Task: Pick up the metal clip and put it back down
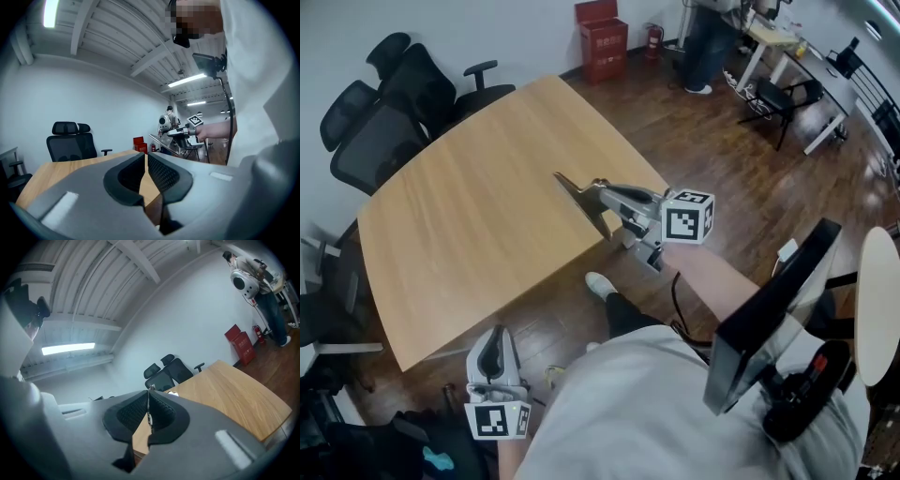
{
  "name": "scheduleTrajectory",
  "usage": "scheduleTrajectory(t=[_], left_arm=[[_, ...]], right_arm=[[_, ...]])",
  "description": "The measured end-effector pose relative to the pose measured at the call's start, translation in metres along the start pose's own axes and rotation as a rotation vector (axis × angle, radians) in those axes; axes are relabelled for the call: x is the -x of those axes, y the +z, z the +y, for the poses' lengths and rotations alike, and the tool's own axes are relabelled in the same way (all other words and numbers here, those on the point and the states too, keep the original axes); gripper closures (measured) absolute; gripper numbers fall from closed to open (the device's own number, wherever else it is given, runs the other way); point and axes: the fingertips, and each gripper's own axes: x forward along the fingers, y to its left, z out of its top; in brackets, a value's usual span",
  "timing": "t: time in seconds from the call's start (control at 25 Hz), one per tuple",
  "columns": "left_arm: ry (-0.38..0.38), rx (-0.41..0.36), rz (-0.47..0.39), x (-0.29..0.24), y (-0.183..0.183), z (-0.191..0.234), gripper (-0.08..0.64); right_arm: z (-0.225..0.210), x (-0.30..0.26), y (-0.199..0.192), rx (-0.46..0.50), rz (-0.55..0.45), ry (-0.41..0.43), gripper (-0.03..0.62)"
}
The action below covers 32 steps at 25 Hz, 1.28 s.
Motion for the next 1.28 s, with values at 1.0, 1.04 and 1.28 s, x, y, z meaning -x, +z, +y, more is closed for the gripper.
scheduleTrajectory(t=[1.0,1.04,1.28], left_arm=[[0.141,0.029,0.135,-0.142,0.044,0.058,0.549],[0.149,0.042,0.121,-0.146,0.046,0.059,0.549],[0.155,0.056,0.133,-0.158,0.045,0.059,0.549]], right_arm=[[-0.315,-0.125,-0.055,-0.495,0.061,-0.266,0.584],[-0.318,-0.126,-0.058,-0.509,0.06,-0.271,0.584],[-0.331,-0.131,-0.076,-0.573,0.058,-0.3,0.584]])
